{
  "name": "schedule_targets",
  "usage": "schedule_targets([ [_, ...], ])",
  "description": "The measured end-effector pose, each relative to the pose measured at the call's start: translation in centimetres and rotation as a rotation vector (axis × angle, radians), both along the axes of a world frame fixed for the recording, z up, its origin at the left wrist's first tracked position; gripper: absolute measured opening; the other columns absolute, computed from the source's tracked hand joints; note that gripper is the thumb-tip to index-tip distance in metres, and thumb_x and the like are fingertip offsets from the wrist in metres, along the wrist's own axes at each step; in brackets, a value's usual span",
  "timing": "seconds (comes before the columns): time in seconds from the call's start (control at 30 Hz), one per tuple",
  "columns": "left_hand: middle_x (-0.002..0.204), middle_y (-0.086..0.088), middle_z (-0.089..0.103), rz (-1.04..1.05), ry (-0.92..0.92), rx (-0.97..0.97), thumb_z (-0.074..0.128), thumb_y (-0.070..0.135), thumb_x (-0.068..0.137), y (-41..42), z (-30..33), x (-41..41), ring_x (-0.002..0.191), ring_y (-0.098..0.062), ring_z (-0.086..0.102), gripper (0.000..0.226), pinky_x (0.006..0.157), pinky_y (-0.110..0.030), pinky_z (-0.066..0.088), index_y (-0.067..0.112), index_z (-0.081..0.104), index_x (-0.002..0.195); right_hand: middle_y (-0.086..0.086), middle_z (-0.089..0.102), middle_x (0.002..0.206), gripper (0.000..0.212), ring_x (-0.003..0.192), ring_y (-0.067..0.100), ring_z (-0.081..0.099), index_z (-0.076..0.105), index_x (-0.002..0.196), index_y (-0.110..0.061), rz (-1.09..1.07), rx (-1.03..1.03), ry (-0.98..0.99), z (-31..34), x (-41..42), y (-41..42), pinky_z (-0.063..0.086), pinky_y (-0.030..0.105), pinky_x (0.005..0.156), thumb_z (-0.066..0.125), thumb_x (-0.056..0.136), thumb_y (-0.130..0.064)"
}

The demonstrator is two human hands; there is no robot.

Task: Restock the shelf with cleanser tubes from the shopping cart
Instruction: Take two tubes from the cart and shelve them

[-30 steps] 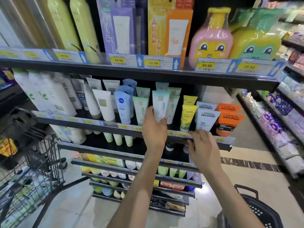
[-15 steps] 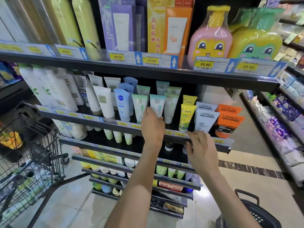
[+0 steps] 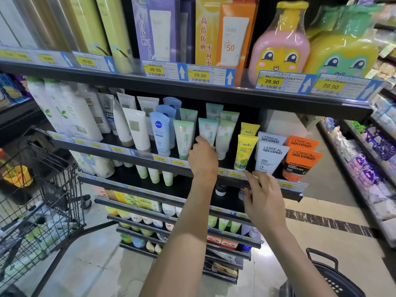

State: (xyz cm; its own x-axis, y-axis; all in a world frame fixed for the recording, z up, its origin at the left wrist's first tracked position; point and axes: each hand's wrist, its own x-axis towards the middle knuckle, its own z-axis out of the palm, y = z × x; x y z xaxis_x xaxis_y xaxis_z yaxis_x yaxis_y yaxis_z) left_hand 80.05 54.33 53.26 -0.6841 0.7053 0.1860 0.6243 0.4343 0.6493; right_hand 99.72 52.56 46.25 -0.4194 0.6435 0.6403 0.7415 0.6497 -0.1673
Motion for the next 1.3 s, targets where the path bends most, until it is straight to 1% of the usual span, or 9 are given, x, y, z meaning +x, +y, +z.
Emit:
schedule_targets([
  [0.1, 0.119, -0.022, 0.067, 0.007, -0.012, -0.014, 0.063, 0.023, 0.101, 0.5, 0.1, -0.3, 0.112, -0.042, 0.065, 0.041, 0.083, -0.048, 0.053, -0.001, 0.046, 0.130, 0.014, 0.060, 0.123, 0.050, 0.115, 0.034, 0.055, 0.063, 0.137, -0.006, -0.004, -0.024, -0.002, -0.1, 0.1, 0.0, 0.048, 0.046, 0.100, 0.069, 0.087, -0.006],
  [0.17, 0.121, -0.022, 0.066, 0.015, -0.015, -0.023, 0.063, 0.023, 0.101, 1.0, 0.1, -0.5, 0.114, -0.042, 0.065, 0.042, 0.085, -0.048, 0.052, -0.002, 0.046, 0.131, 0.014, 0.060, 0.125, 0.051, 0.116, 0.035, 0.055, 0.062, 0.138, -0.007, -0.008, -0.037, -0.008, -0.1, 0.0, 0.1, 0.048, 0.047, 0.100, 0.069, 0.088, -0.007],
  [0.3, 0.119, -0.022, 0.068, 0.018, -0.017, -0.017, 0.064, 0.021, 0.100, 1.8, 0.1, -0.9, 0.112, -0.041, 0.066, 0.038, 0.085, -0.047, 0.052, -0.001, 0.049, 0.127, 0.014, 0.060, 0.125, 0.052, 0.116, 0.036, 0.055, 0.062, 0.139, -0.006, -0.009, -0.041, -0.021, -0.1, 0.0, 0.0, 0.050, 0.048, 0.100, 0.069, 0.087, -0.007],
  [0.53, 0.120, -0.022, 0.067, 0.015, -0.062, -0.006, 0.066, 0.023, 0.100, 2.4, 0.0, -1.5, 0.114, -0.041, 0.065, 0.036, 0.086, -0.048, 0.052, 0.000, 0.052, 0.124, 0.016, 0.061, 0.125, 0.053, 0.116, 0.036, 0.056, 0.062, 0.138, -0.006, -0.024, -0.015, -0.033, -0.2, 0.1, -0.2, 0.051, 0.049, 0.100, 0.069, 0.085, -0.006],
  [0.77, 0.119, -0.022, 0.068, -0.011, -0.045, -0.019, 0.065, 0.025, 0.099, 3.1, 0.0, -2.0, 0.112, -0.041, 0.066, 0.035, 0.087, -0.046, 0.052, -0.001, 0.055, 0.122, 0.018, 0.060, 0.125, 0.055, 0.116, 0.038, 0.056, 0.061, 0.139, -0.005, -0.015, 0.003, -0.023, -0.7, 0.1, -0.1, 0.051, 0.050, 0.099, 0.068, 0.084, -0.005],
  [0.97, 0.114, -0.024, 0.069, -0.025, -0.032, -0.032, 0.060, 0.023, 0.101, 3.8, -0.2, -2.3, 0.107, -0.043, 0.066, 0.028, 0.084, -0.048, 0.052, -0.001, 0.056, 0.115, 0.018, 0.061, 0.124, 0.054, 0.115, 0.038, 0.057, 0.062, 0.137, -0.003, -0.001, 0.006, -0.002, -1.0, 0.0, 0.0, 0.051, 0.051, 0.100, 0.067, 0.084, -0.002],
  [1.3, 0.118, -0.023, 0.068, -0.050, 0.011, -0.105, 0.052, 0.023, 0.105, 4.3, -0.2, -2.3, 0.111, -0.042, 0.067, 0.028, 0.084, -0.045, 0.051, -0.002, 0.053, 0.119, 0.017, 0.060, 0.125, 0.053, 0.116, 0.039, 0.057, 0.062, 0.138, -0.003, -0.005, -0.007, 0.023, -1.1, -0.1, 0.0, 0.051, 0.051, 0.100, 0.065, 0.085, -0.002],
])
